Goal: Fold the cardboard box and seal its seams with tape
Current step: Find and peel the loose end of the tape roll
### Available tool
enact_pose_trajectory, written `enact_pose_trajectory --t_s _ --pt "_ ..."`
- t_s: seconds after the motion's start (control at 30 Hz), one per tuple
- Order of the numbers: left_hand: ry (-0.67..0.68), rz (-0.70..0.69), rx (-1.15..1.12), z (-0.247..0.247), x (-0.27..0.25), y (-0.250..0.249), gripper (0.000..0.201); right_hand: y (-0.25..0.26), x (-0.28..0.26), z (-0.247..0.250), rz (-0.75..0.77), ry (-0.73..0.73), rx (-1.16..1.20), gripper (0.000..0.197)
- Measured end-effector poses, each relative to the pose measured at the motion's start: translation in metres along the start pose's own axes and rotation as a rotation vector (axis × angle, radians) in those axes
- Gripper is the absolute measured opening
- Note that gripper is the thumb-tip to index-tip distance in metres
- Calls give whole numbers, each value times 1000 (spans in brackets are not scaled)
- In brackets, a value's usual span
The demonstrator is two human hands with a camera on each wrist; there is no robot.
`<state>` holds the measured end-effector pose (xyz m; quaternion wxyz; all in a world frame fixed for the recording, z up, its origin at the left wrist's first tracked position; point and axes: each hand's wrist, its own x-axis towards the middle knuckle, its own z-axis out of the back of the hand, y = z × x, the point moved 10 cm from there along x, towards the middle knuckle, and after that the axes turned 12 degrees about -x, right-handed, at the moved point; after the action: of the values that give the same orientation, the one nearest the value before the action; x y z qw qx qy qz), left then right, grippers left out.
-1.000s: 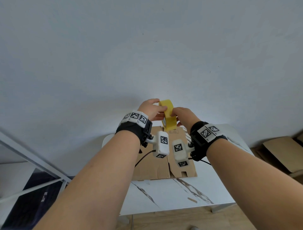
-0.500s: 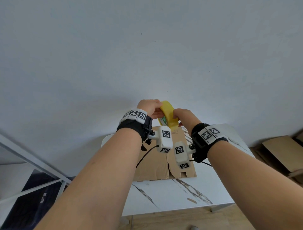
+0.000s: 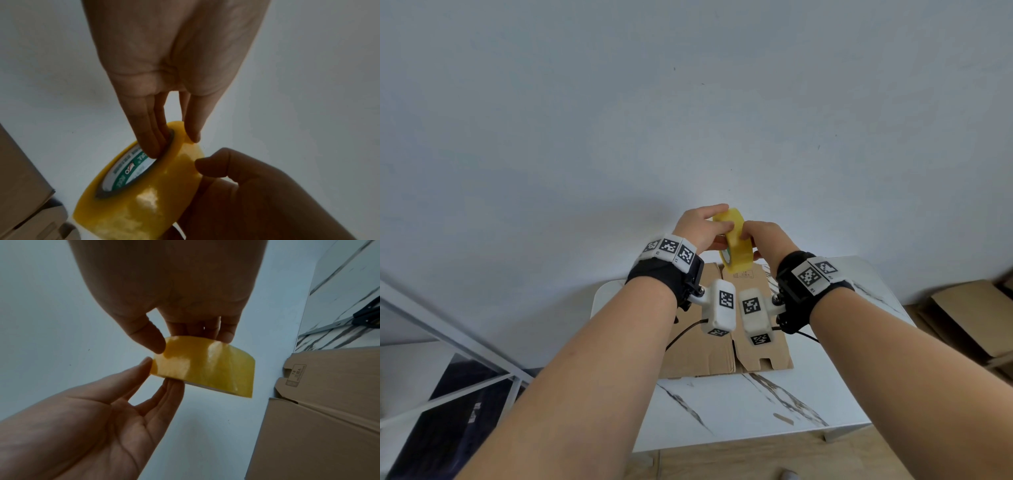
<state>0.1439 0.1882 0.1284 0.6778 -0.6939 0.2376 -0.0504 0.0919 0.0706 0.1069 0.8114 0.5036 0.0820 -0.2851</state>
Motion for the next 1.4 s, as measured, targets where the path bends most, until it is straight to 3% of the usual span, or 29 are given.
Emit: enact_pose_trajectory --t_s 0.17,0.53,0.7,0.8,0.9,1.07,1.2,1.4 --pt "-20 17 -78 3 3 -1 48 3 1 0 -40 8 -20 16" --pt "-128 43 -328 17 7 4 35 -2 -15 6 113 -22 41 19" --pt "-82 13 -206 10 4 -2 37 1 -18 9 156 -51 41 24" --pt "6 38 -91 -2 -2 -3 44 -2 -16 10 128 -60 72 20" --pt "9 27 -42 -5 -4 -2 45 -2 -15 10 98 -61 75 16" --pt "-32 15 -79 -4 -7 -3 46 -1 -15 13 75 -60 44 21" --pt "-41 24 -122 -3 -7 -6 46 6 -20 13 164 -61 30 27" --pt "-86 42 -209 2 -9 -6 41 3 -25 11 198 -50 6 20"
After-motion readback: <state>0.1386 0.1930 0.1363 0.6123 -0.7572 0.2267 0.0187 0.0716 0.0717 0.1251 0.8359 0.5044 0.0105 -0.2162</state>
